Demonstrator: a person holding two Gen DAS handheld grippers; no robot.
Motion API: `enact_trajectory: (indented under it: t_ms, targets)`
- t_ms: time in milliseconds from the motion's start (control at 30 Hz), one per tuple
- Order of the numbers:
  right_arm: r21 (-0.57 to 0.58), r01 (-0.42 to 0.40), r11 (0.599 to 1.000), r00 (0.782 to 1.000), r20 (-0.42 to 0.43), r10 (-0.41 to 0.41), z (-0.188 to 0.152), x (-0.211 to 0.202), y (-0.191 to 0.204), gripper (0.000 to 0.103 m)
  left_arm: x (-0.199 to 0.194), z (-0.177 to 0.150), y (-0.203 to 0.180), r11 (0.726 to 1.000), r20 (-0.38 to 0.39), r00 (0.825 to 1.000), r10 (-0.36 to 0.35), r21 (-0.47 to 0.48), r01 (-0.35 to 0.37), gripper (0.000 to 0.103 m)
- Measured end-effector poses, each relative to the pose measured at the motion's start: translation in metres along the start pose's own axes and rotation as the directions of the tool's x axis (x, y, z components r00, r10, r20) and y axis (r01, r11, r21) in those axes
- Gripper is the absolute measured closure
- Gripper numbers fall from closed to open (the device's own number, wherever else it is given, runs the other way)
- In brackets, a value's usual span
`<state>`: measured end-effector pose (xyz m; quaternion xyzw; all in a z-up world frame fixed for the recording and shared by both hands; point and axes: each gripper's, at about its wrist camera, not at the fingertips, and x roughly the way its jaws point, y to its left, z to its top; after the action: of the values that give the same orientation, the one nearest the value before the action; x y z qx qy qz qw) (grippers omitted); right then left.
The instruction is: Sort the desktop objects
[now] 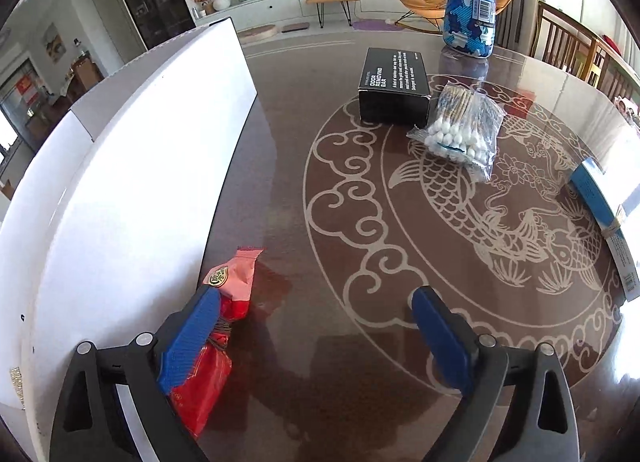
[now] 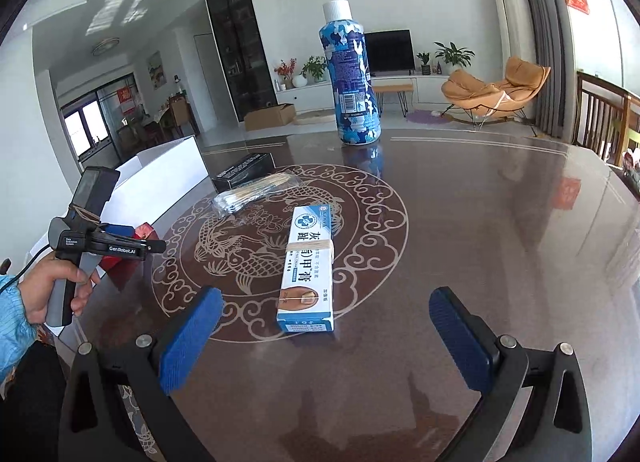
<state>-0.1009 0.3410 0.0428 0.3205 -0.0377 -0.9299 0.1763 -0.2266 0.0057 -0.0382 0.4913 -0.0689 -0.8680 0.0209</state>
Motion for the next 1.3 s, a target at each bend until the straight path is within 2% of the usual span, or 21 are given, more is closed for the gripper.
enact_trajectory:
  t_ms: [67,133,233,267,367,467,533,600,667,767,900,967,1000,1033,1100,1133,1167,1200,1300]
  targets:
    - [-0.002,-0.01,1.0,1.0,-0.012,0.01,-0.004,0.004,0.006,0.0,0.004,0.001,-0.012,0.998,0.002,0.999,0.049,0.041,-0.049,0.0]
    - [-0.002,-0.017,1.0,1.0,-0.02,0.017,-0.006,0.006,0.008,0.0,0.003,-0.001,-0.018,0.999,0.004,1.0,0.012,0.039,-0.013,0.0]
    - [-0.001,-0.019,1.0,1.0,-0.019,0.019,-0.009,0.004,0.008,0.0,-0.002,-0.015,-0.03,0.992,-0.014,0.992,-0.123,0.005,0.123,0.0]
    - [0.001,-0.019,1.0,1.0,-0.017,0.019,-0.009,0.004,0.007,0.0,-0.005,-0.021,-0.032,0.989,-0.019,0.989,-0.145,-0.022,0.144,0.0]
    - [-0.003,-0.006,1.0,1.0,-0.012,0.006,-0.013,0.001,0.004,0.0,-0.024,-0.043,-0.045,0.989,-0.006,0.99,-0.141,-0.037,0.14,0.0]
    - [-0.005,0.007,1.0,1.0,-0.028,-0.007,-0.018,0.003,0.0,0.0,-0.048,-0.054,-0.053,0.997,0.077,0.994,-0.072,0.018,0.071,0.0]
    - [0.007,0.013,1.0,0.998,-0.056,-0.013,-0.021,0.009,-0.002,0.0,-0.057,-0.048,-0.057,0.996,0.117,0.993,0.004,0.088,-0.014,0.0]
    - [0.027,0.006,1.0,0.999,-0.048,-0.005,-0.021,0.009,-0.005,0.0,-0.058,-0.034,-0.057,0.984,0.152,0.985,0.082,0.147,-0.105,0.0]
    - [0.035,0.001,0.999,0.999,-0.037,0.001,-0.021,0.008,-0.005,0.0,-0.045,-0.016,-0.049,0.981,0.121,0.988,0.093,0.16,-0.112,0.0]
    - [0.025,0.005,1.0,0.999,-0.038,-0.004,-0.021,0.008,-0.003,0.0,-0.021,0.001,-0.025,0.994,0.038,0.997,0.06,0.09,-0.064,0.0]
    - [0.011,0.004,1.0,0.999,-0.04,-0.003,-0.021,0.008,0.001,0.0,0.002,0.005,-0.006,0.999,-0.024,0.998,0.049,-0.01,-0.049,0.0]
    - [0.006,0.002,1.0,0.999,-0.053,-0.002,-0.021,0.01,0.001,0.0,0.009,0.003,0.007,0.994,-0.045,0.999,-0.026,-0.106,0.021,0.0]
    - [0.006,0.0,1.0,0.998,-0.061,0.0,-0.021,0.012,0.001,0.0,0.01,-0.001,0.011,0.987,-0.045,0.996,-0.072,-0.148,0.064,0.0]
    - [0.008,0.0,1.0,0.998,-0.069,0.001,-0.021,0.013,0.001,0.0,0.008,-0.005,0.01,0.986,-0.033,0.996,-0.077,-0.154,0.071,0.0]
    - [0.017,-0.002,1.0,0.997,-0.083,0.003,-0.021,0.016,-0.001,0.0,0.001,-0.015,-0.001,0.989,0.003,0.996,-0.086,-0.119,0.086,0.002]
    - [0.024,-0.002,1.0,0.996,-0.089,0.004,-0.021,0.018,-0.002,0.0,-0.005,-0.02,-0.006,0.99,0.026,0.996,-0.09,-0.11,0.092,0.012]
    - [0.031,-0.001,1.0,0.995,-0.096,0.004,-0.022,0.019,-0.004,0.0,-0.009,-0.023,-0.01,0.989,0.037,0.995,-0.088,-0.113,0.092,0.02]
    - [0.039,-0.001,0.999,0.995,-0.104,0.005,-0.022,0.021,-0.005,0.0,-0.012,-0.026,-0.013,0.988,0.041,0.995,-0.086,-0.125,0.09,0.022]
    - [0.056,0.004,0.998,0.992,-0.13,0.003,-0.022,0.025,-0.008,0.0,-0.016,-0.032,-0.021,0.985,0.067,0.997,-0.049,-0.162,0.059,0.022]
